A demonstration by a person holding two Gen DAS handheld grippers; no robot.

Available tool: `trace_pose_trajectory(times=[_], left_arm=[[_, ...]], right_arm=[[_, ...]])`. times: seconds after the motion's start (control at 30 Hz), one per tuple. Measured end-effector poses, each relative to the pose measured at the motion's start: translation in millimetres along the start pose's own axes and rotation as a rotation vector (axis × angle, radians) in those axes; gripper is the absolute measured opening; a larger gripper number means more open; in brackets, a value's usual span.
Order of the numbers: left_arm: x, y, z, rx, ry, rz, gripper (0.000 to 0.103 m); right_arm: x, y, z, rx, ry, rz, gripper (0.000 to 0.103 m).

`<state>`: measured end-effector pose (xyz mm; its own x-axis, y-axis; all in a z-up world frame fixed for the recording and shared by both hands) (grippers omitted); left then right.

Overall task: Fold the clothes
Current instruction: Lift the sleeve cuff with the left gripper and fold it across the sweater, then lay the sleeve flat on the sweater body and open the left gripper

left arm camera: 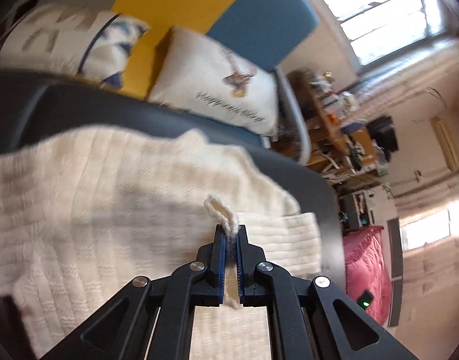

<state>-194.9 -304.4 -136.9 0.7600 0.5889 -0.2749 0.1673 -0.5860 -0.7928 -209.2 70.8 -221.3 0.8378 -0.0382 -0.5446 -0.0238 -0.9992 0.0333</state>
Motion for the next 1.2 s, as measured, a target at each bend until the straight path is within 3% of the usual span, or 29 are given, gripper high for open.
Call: trace_pose_trajectory(times=[0.3,0.53,0.6,0.67,0.73,0.83,0.9,1.0,1.1,1.2], left_arm=[[17.4,68.4,-2.7,-0.023,0.041,-0.103,0.007],[18.5,83.5,1.0,0.051,0.075,-0.189,0.019],[17.3,79.1,3.9,0.011,0.072,-0.148,0.018],[9.9,65.5,-4.2,-0.014,0.021,-0.071,0.007],[1.2,51.5,-14.7,-0.028,-0.032,-0.004,0.007],[-4.4,57.5,-14.4,-0.145,-0.016,0.032,0.007],[-2.6,75.1,-15.5,-0.230,0.013,-0.004,0.007],[-2.2,77.0,-36.7,-0.207,-0.065,-0.048,0.007],[1.9,44.3,-46.1,-0.121,-0.097,-0.003,0.009],[17.6,2.5,-17.8,-0.101,-0.034,0.092,0.012]], right_arm=[[-9.4,-1.8,-25.2,-0.035,-0.037,-0.044,0.033],[-2.2,8.6,-25.9,-0.062,-0.005,-0.089,0.033],[-3.1,8.1,-26.6,-0.080,0.002,-0.083,0.033],[-6.6,6.0,-28.2,-0.115,0.009,-0.066,0.033],[-11.3,2.2,-29.8,-0.154,0.018,-0.043,0.033],[-16.9,-5.4,-26.8,-0.276,0.074,0.042,0.033],[-21.1,-11.9,-23.7,-0.420,0.116,0.140,0.033],[-27.1,-15.9,-15.2,-0.586,0.178,0.268,0.033],[-32.6,-15.4,-3.8,-0.709,0.241,0.379,0.033],[-35.4,-13.9,7.6,-0.799,0.307,0.474,0.033]])
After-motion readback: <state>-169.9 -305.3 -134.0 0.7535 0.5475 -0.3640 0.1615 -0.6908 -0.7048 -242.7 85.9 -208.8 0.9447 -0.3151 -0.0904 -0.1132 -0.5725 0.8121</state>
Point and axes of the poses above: each gripper's, at about its wrist camera, not at the fingertips, and z roughly the way its jaws point, y to its left, x to its underside, the point moved 5 cm from there along z, roughly the way its jaws point, and after that the axes turned 13 degrees about x, right-handed, at the moved point
